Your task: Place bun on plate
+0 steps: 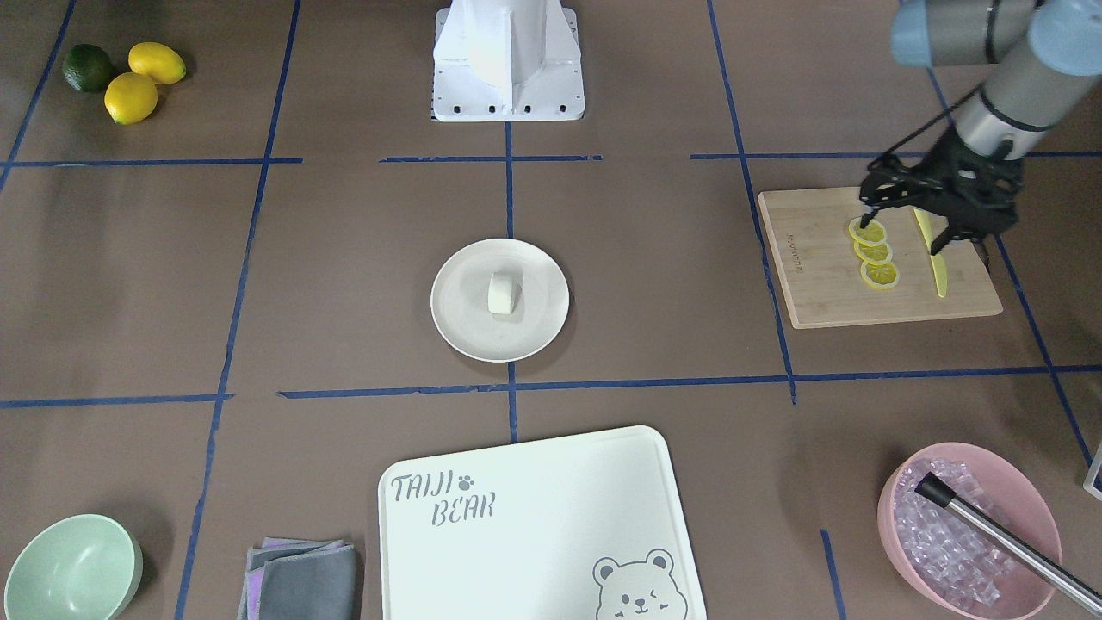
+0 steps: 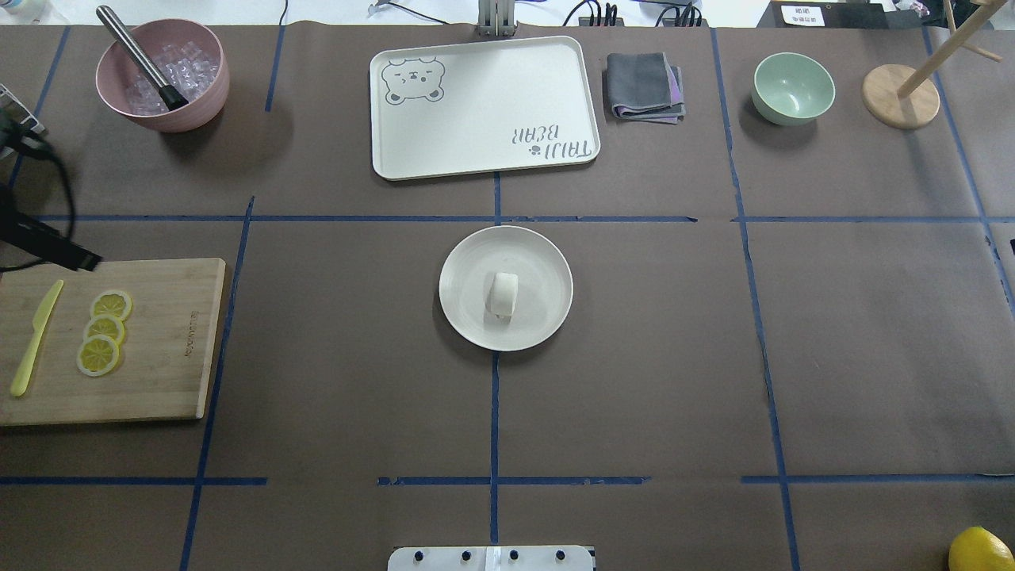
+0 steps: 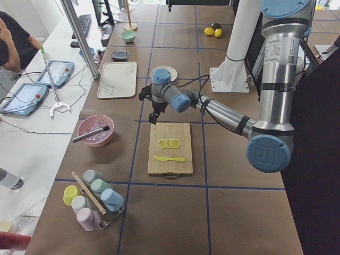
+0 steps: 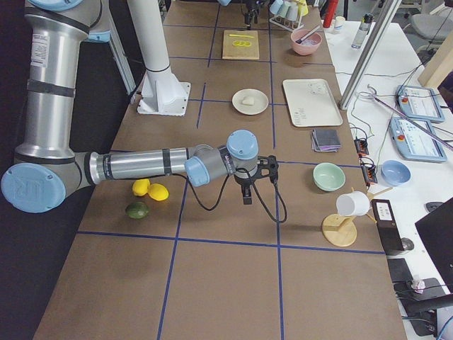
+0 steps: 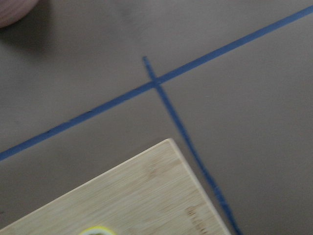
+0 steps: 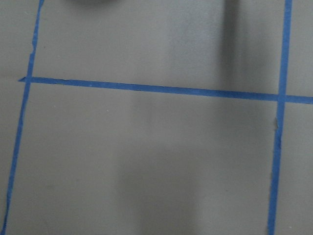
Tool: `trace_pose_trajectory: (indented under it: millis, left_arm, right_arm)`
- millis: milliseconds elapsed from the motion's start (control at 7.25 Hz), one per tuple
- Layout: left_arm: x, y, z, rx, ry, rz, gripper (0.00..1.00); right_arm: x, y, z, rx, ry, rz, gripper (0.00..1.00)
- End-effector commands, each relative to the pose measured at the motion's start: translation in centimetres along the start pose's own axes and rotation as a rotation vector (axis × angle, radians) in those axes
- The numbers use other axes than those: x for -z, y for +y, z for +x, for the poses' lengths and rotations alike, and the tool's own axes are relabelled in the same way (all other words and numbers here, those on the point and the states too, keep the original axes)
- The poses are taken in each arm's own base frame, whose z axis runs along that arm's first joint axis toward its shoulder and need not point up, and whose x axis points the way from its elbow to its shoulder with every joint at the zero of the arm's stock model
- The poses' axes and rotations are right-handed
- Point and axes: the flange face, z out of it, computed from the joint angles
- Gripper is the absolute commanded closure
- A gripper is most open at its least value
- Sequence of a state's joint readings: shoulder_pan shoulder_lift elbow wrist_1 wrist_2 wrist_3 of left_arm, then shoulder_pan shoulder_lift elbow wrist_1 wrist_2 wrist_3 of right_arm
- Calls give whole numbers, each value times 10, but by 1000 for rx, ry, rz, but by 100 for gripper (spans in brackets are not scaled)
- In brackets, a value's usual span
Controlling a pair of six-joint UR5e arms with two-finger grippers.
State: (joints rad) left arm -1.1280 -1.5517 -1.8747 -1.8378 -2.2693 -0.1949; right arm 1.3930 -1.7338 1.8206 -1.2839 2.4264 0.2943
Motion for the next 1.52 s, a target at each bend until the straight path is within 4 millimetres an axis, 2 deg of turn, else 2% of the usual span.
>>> trace_pose_trajectory:
  millis: [0, 138, 276, 414, 690, 828, 966, 1103, 1241, 1379]
  left_arm:
    - [22, 68, -174, 25, 61, 13, 1]
    - [26, 95, -218, 33, 37, 14, 1]
    - [31, 108, -234, 97, 33, -4, 1]
    - [37, 113, -242, 162, 41, -33, 1]
    - [38, 114, -241, 229, 60, -75, 1]
    - [44, 109, -239, 257, 65, -90, 1]
    - [47, 113, -242, 311, 68, -108, 1]
    - [56, 108, -234, 445, 58, -106, 1]
    - [61, 116, -229, 432, 52, -93, 0]
    - [62, 114, -227, 366, 46, -90, 0]
  right_arm:
    - [16, 11, 53, 82, 38, -55, 0]
    - [15, 14, 65, 138, 47, -112, 0]
    - [14, 18, 81, 159, 45, -127, 0]
    - [15, 19, 85, 166, 43, -128, 0]
    - [15, 17, 85, 167, 43, -127, 0]
    - [14, 17, 85, 156, 42, -128, 0]
    - [13, 17, 87, 149, 43, -129, 0]
    - [9, 10, 91, 147, 42, -132, 0]
    - [6, 10, 94, 141, 40, -137, 0]
    - [7, 7, 92, 147, 42, -132, 0]
